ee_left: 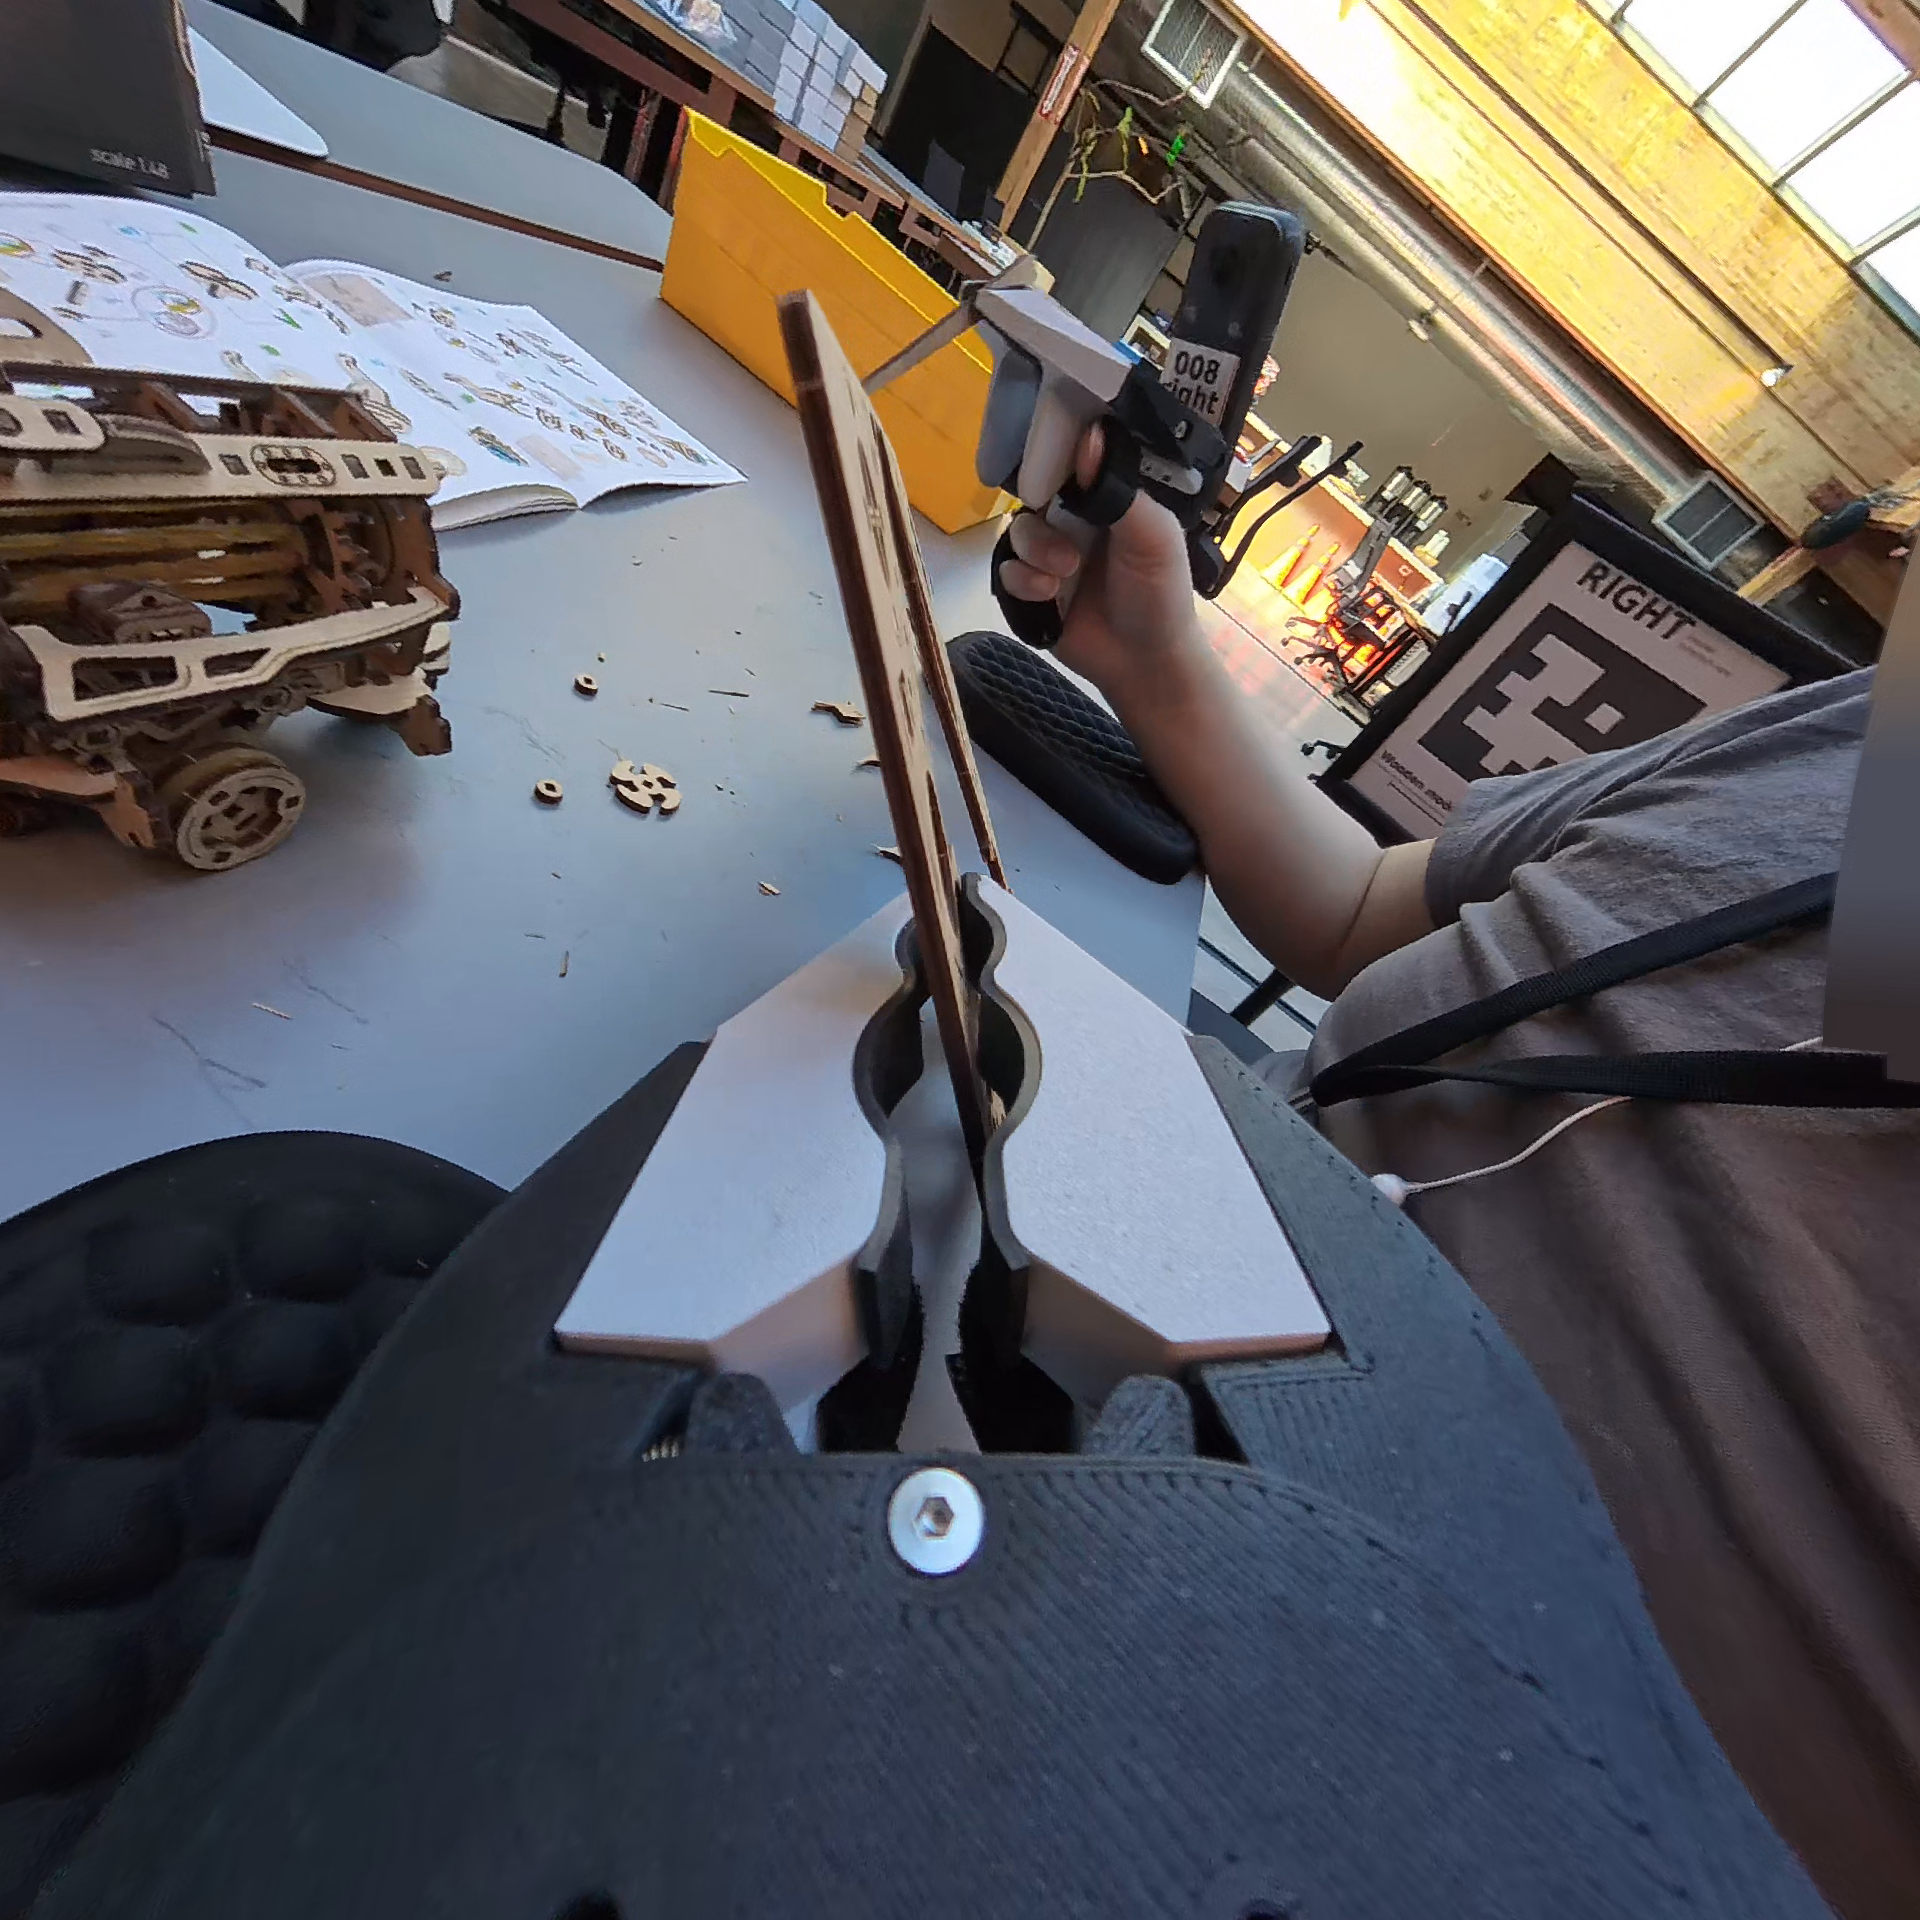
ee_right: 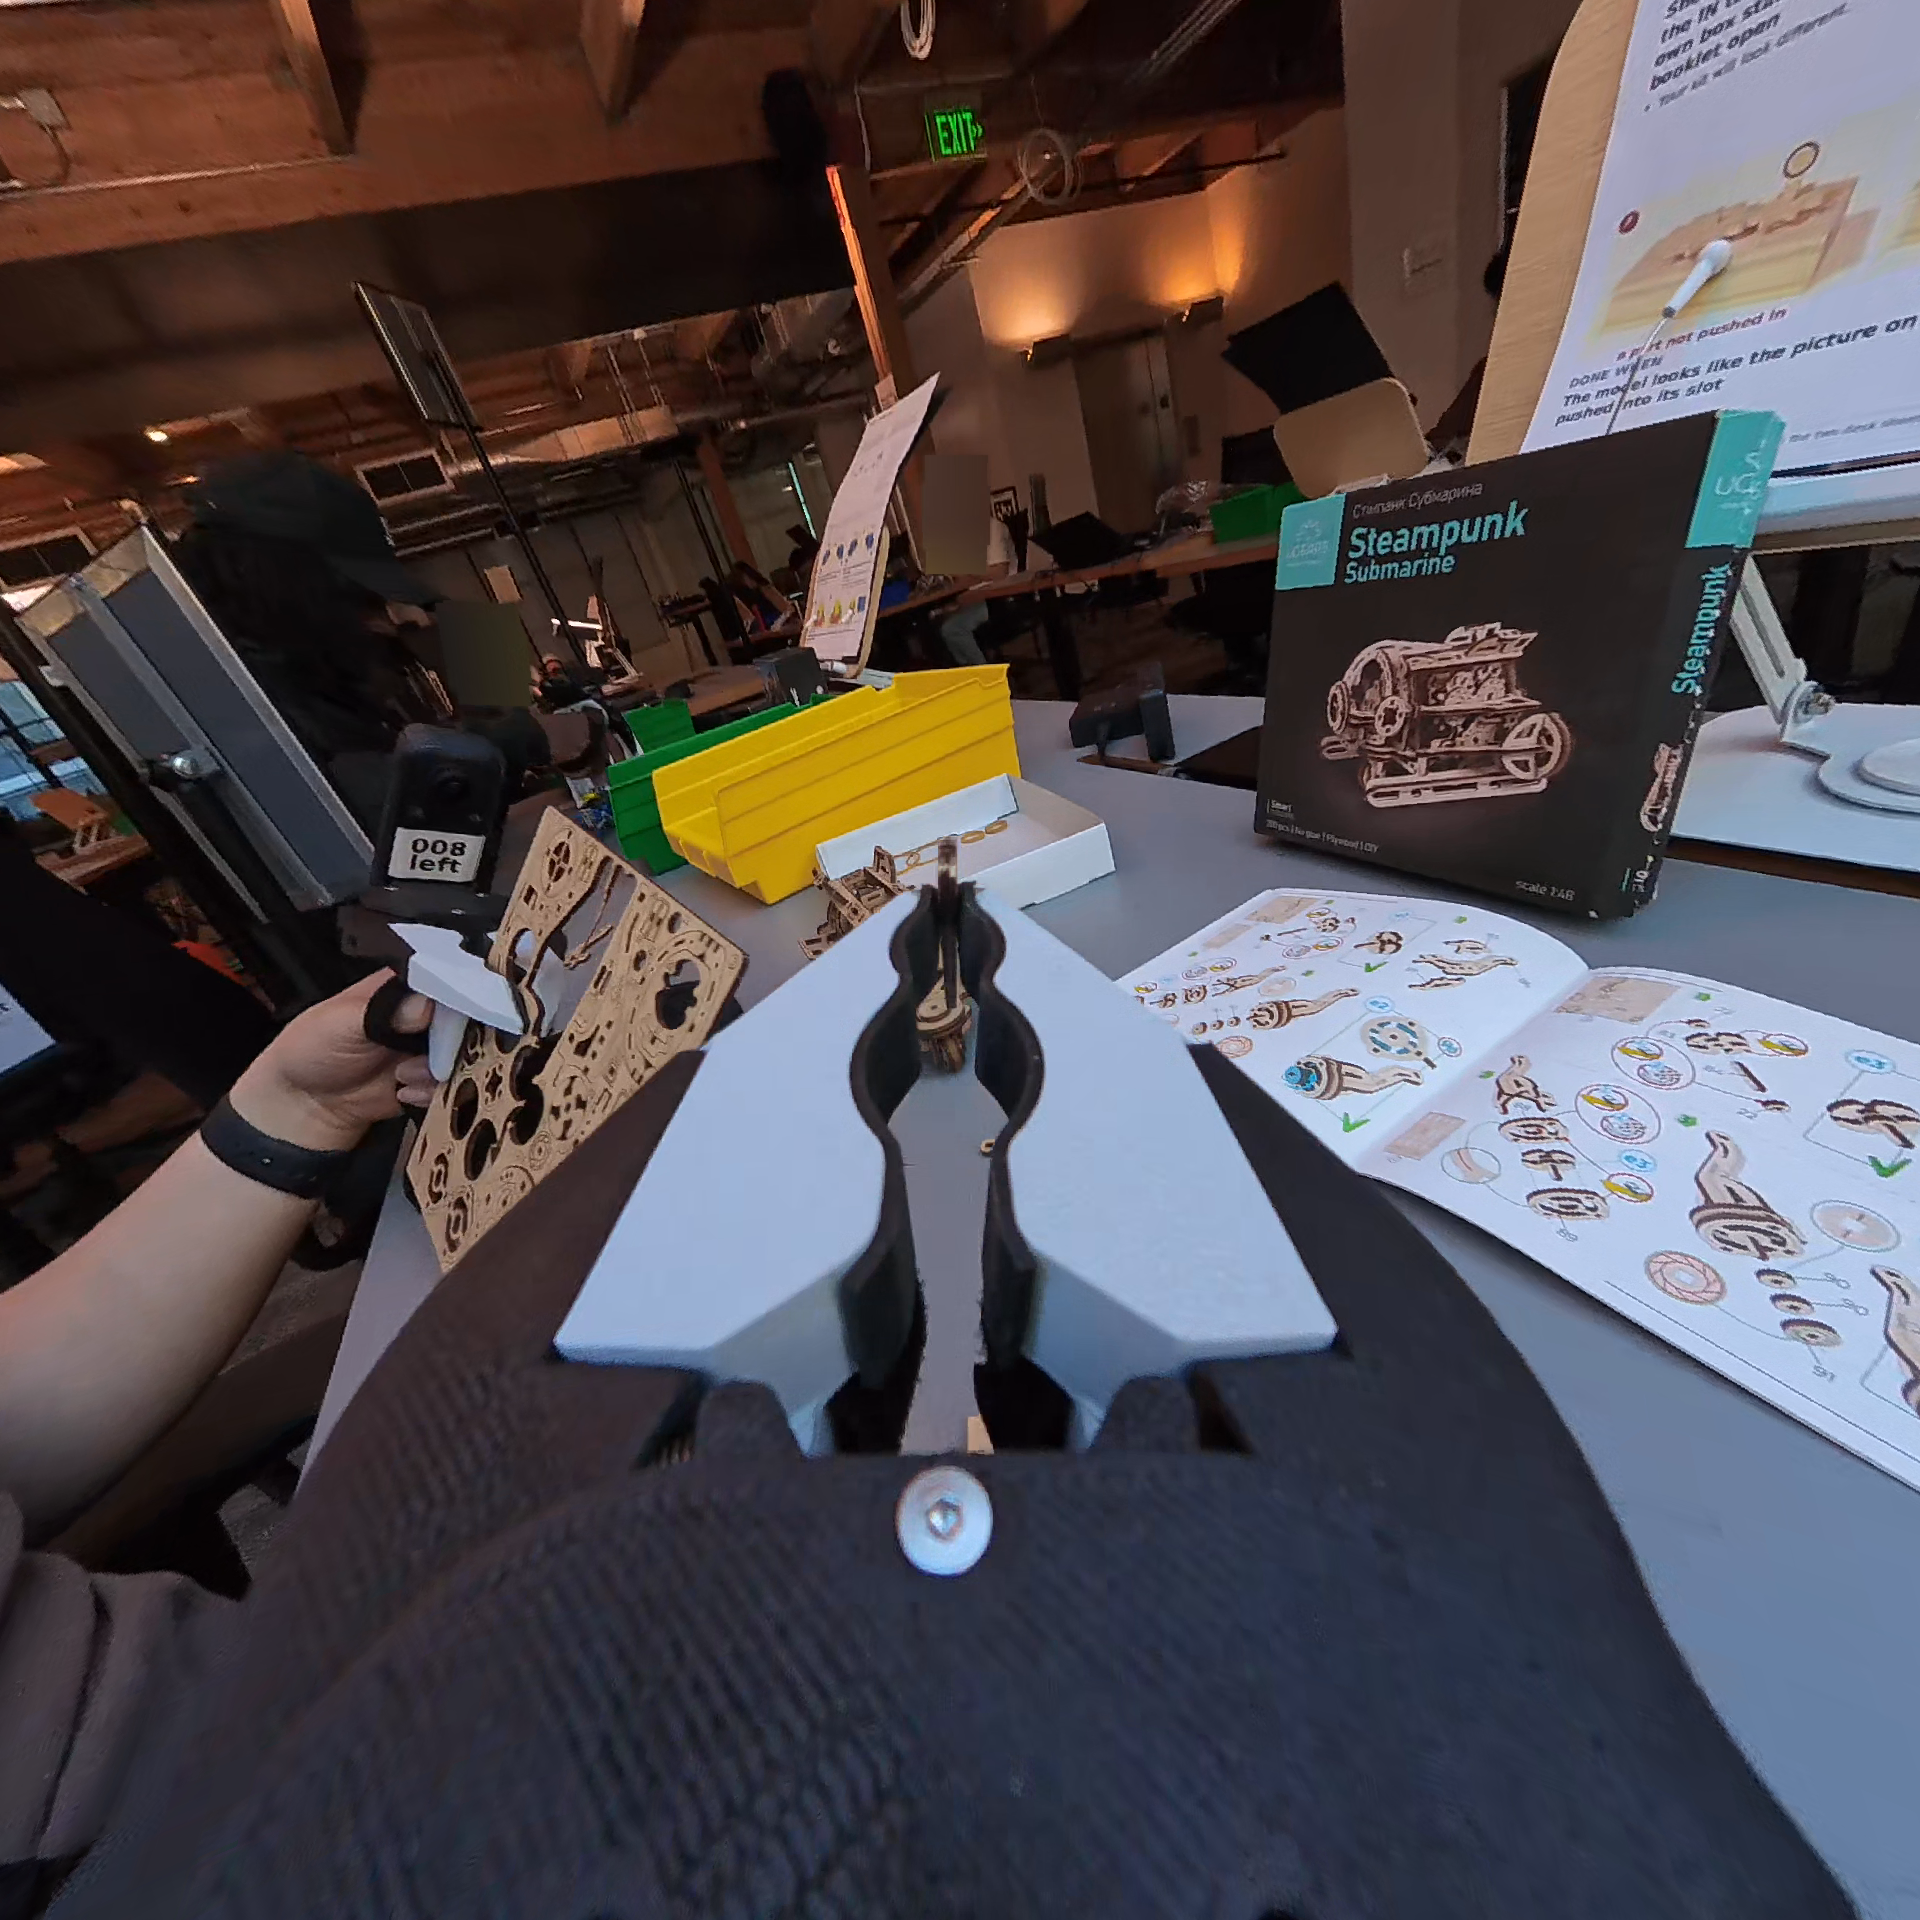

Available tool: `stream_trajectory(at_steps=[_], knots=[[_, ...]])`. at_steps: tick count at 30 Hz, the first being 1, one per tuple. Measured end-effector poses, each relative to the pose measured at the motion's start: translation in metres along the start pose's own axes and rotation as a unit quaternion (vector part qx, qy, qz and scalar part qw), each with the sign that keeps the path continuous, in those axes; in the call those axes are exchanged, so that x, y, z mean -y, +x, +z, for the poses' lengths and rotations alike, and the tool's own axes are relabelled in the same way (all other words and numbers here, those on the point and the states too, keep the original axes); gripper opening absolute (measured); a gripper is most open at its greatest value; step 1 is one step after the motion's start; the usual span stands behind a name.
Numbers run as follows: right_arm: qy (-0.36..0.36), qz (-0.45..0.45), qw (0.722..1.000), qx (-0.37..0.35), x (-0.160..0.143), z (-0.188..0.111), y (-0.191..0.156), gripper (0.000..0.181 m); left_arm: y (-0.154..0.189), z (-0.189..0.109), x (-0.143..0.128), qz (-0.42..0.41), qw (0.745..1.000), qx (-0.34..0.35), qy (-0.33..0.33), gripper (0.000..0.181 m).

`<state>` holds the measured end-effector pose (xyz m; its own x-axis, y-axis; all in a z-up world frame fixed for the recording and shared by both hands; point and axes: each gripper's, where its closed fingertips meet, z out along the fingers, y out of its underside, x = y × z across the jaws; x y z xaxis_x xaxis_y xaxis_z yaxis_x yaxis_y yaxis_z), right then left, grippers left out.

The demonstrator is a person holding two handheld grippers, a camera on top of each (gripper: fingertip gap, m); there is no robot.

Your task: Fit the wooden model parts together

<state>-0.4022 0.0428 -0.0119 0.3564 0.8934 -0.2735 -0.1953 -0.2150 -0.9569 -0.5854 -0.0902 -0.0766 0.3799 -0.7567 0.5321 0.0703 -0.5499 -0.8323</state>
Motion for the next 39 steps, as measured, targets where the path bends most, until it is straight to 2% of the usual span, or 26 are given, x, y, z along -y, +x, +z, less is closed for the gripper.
stream_trajectory(at_steps=[6, 13, 18, 25, 39], knots=[[0.022, -0.028, 0.999, -0.022, 0.01, -0.004, -0.006, 0.001, -0.003, 0.005, 0.004, 0.013, 0.999, 0.029, -0.004, 0.001], [0.029, -0.11, 0.988, -0.108, 0.021, -0.016, -0.001, 0.001, -0.006, 0.007, 0.007, 0.012, 0.998, 0.054, -0.008, 0.002], [0.011, -0.089, 0.992, -0.093, 0.014, -0.01, -0.007, 0.001, -0.009, 0.009, 0.009, 0.011, 0.998, 0.063, -0.007, 0.001], [0.027, -0.066, 0.994, -0.08, 0.016, -0.01, -0.009, 0.001, -0.008, 0.012, 0.013, 0.018, 0.998, 0.066, -0.007, 0.001], [0.011, -0.077, 0.994, -0.073, 0.001, 0.001, -0.011, 0.001, -0.018, 0.01, 0.014, 0.002, 0.999, 0.047, -0.006, 0.001]])
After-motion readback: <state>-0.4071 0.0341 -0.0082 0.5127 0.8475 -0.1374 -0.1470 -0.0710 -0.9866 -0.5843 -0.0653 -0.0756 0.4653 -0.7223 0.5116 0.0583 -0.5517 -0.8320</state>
